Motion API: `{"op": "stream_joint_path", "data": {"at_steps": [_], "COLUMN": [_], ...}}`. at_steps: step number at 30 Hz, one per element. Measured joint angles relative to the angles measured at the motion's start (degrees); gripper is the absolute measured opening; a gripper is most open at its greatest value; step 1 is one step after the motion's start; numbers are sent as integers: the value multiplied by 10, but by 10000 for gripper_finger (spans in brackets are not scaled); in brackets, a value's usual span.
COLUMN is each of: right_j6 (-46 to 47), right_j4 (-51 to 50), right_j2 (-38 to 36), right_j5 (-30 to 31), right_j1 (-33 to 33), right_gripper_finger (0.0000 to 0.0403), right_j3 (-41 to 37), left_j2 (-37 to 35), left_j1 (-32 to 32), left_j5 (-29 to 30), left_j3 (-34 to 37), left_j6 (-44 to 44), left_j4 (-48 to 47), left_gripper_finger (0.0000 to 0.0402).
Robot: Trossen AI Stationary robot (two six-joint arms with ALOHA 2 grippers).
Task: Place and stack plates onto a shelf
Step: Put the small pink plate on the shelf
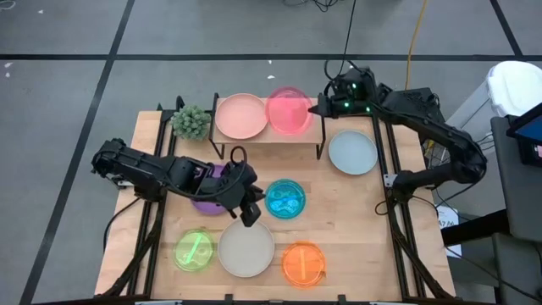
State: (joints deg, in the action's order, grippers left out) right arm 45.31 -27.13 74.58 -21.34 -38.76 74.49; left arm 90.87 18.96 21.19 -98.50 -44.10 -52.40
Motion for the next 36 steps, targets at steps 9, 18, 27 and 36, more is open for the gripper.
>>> {"op": "stream_joint_path", "data": {"at_steps": [9,18,27,36], "right_j6": [-85,-153,-179,-192], "right_j4": [-63,-93,-94,-91], "right_j2": [39,64,96,114], "right_j5": [-12,23,47,52], "right_j1": [-50,-75,-90,-84], "right_gripper_finger": [0,0,0,0], "right_j3": [27,28,28,28], "left_j2": [0,0,0,0], "left_j1": [-10,-23,-26,-26], "left_j5": [0,0,0,0], "left_j3": [0,0,0,0], "left_j6": [5,19,19,19], "left_j4": [0,0,0,0], "left_gripper_finger": [76,76,76,76]}}
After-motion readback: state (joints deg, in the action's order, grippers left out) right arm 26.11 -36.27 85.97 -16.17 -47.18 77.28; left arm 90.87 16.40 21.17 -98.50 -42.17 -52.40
